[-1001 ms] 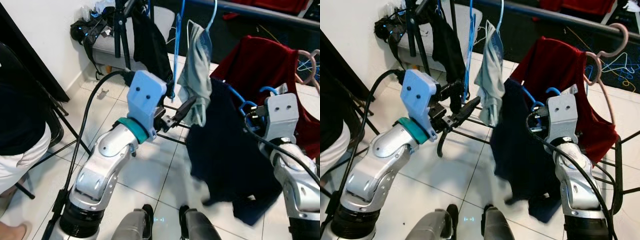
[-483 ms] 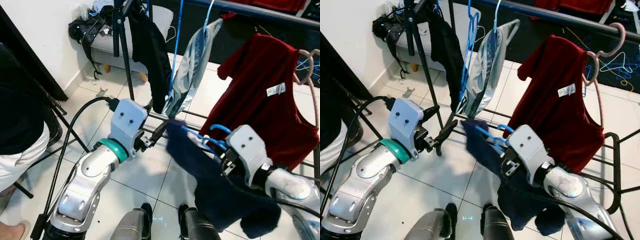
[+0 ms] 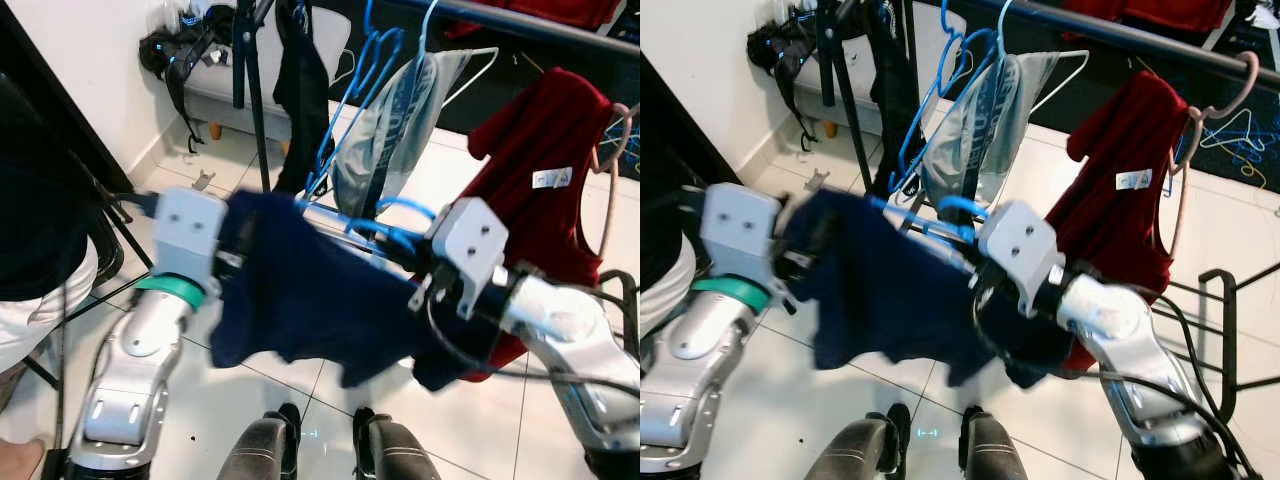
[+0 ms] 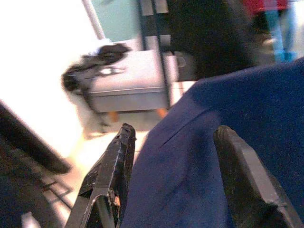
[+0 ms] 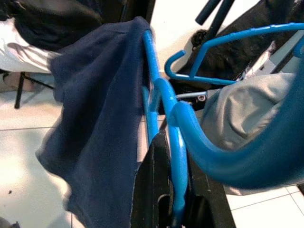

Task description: Hang hanger

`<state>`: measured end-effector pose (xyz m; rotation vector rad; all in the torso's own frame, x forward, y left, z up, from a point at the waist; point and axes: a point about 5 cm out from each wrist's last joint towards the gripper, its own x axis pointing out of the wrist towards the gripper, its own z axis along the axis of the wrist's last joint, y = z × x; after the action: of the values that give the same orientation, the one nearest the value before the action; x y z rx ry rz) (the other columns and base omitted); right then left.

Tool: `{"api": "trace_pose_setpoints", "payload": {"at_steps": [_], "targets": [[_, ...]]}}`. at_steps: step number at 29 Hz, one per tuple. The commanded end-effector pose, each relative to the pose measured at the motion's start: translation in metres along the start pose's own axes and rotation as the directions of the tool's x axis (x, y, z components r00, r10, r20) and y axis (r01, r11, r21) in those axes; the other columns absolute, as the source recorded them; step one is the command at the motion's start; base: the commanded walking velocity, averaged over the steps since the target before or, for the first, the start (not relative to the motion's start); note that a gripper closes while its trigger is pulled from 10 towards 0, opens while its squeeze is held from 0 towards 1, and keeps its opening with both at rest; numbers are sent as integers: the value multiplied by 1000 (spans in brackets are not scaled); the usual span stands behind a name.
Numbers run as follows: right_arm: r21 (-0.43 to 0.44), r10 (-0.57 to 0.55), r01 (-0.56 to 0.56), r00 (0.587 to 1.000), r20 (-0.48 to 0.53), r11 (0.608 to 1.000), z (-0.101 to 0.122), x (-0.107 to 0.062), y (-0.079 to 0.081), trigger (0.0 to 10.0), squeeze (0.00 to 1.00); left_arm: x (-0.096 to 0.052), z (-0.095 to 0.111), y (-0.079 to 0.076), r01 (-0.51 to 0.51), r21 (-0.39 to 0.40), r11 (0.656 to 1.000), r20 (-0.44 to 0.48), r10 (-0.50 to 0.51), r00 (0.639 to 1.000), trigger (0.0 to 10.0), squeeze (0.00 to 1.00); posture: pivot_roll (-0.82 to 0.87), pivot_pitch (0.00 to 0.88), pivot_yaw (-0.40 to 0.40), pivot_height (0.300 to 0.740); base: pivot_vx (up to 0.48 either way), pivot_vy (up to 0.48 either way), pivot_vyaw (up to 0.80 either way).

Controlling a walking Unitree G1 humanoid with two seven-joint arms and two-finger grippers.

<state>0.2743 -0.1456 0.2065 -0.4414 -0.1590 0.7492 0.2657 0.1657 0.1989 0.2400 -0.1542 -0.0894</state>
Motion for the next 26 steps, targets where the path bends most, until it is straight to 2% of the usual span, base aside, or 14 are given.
{"api": "trace_pose_setpoints", "payload": {"at_steps": [1,2,3,6,9,11,12,17,22,24,26], "targets": [[-5,-13,13,1000,3,1000,-2,-1,-1,10000,0,-4,-2,-1,0,8,1000,-14,0,1000,10000,0,-57,169,53,740,0,0,0],[15,-36,36,999,25,999,-7,13,-9,10000,0,-9,-1,5,-36,0,999,-22,36,999,10000,0,-33,163,34,740,0,0,0],[15,-36,36,999,25,999,-7,13,-9,10000,0,-9,-1,5,-36,0,999,-22,36,999,10000,0,-33,163,34,740,0,0,0],[63,19,-24,997,79,998,-5,31,-8,10000,0,-15,5,4,-74,-15,997,-6,74,997,10000,0,-6,161,4,740,0,0,0],[74,49,-56,994,93,996,-4,36,-7,10000,0,-16,7,-5,-39,-5,999,8,39,999,10000,0,-7,158,-4,740,0,0,0],[59,89,-95,991,100,994,-2,41,-7,10000,0,-15,7,-20,30,4,1000,16,-30,999,10000,0,-14,155,-7,740,0,0,0],[46,117,-122,988,105,991,0,43,-8,10000,0,-13,6,-29,61,-1,998,16,-61,998,10000,0,-26,149,-13,740,0,0,0],[-7,176,-177,977,120,984,2,48,-12,10000,0,-4,6,-54,122,4,993,21,-122,992,10000,0,-53,138,-19,740,0,0,0],[-32,191,-189,974,123,982,5,50,-15,10000,0,4,9,-63,125,-13,992,24,-124,992,10000,0,-54,135,-17,740,0,0,0],[-43,206,-202,968,144,978,9,54,-15,10000,0,12,9,-64,77,-10,997,6,-77,997,10000,0,-61,130,-5,740,0,0,0],[-47,219,-214,962,163,976,13,55,-12,10000,0,20,6,-58,3,-2,1000,-16,-3,1000,10000,0,-66,129,1,740,0,0,0]]}}
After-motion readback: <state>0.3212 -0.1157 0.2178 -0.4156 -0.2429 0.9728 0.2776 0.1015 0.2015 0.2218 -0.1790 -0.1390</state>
